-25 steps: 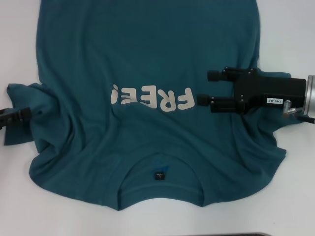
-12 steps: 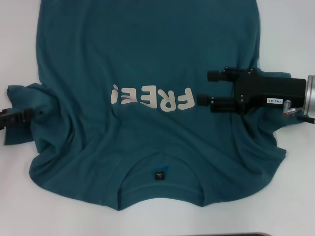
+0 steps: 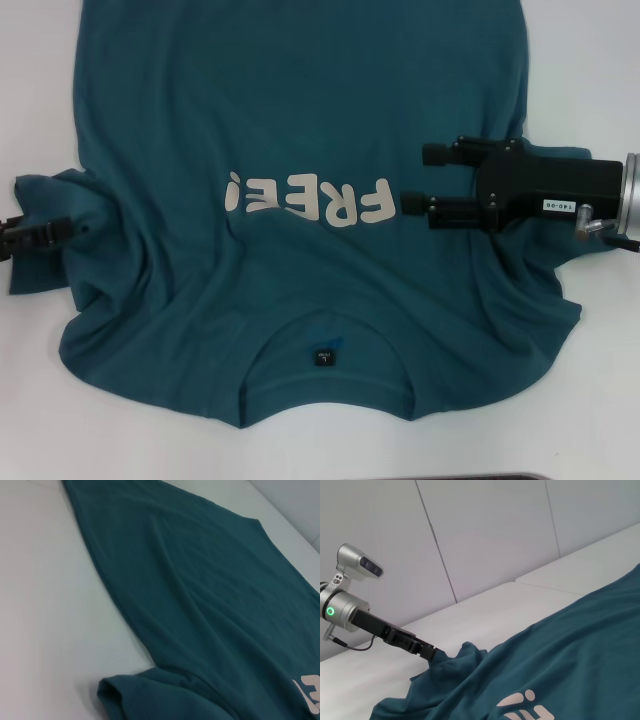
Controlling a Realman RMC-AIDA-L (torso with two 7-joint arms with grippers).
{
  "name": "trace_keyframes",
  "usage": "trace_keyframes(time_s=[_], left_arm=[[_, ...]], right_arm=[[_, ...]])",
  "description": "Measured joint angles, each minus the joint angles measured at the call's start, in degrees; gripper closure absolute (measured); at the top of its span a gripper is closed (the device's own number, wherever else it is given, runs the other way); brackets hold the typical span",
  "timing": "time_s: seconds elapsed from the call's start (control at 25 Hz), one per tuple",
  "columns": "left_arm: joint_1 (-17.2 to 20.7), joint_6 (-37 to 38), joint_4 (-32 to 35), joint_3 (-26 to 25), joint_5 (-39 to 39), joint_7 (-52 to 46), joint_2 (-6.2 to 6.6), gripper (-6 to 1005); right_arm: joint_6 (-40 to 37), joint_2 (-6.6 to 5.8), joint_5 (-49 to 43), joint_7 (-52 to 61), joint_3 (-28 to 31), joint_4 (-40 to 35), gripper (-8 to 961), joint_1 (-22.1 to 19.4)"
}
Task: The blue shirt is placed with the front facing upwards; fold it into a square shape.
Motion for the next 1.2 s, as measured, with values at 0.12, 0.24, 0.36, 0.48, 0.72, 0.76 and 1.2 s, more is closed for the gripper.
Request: trace_keyframes(time_s=[0.12,0.24,0.36,0.48,0.72,0.76,1.2], left_arm=[[0.0,-0.01,0.0,-0.01,0.0,0.0,0.0,243],[0.0,-0.09,-0.01,-0.28,0.0,0.0,0.0,261],[0.0,-0.3,-0.22,-0.34,0.18,-0.04,0.0,280],[-0.1,-0.79,-0.36,-0.4,1.03,-0.32,0.0,298],[-0.31,-1.16,-0.58,-0.39,1.53,-0.69,-0.15,418],[-0.33,-1.18,-0.58,-0.31,1.55,-0.69,-0.15,465],[-0.78,-1.76,-0.59,-0.08,2.49,-1.23,-0.18,906]], right_arm=[[0.0,0.0,0.0,0.0,0.0,-0.05,100,0.01],[0.0,0.0,0.0,0.0,0.0,-0.08,101,0.01],[-0.1,0.0,0.0,0.0,0.08,-0.09,101,0.02],[-0.25,0.05,0.0,0.0,0.22,-0.09,101,0.02],[-0.54,0.08,0.0,0.0,0.59,-0.09,101,0.02],[-0.55,0.09,0.0,0.0,0.61,-0.09,100,0.01],[-0.62,0.09,0.0,0.0,0.7,-0.08,100,-0.08]])
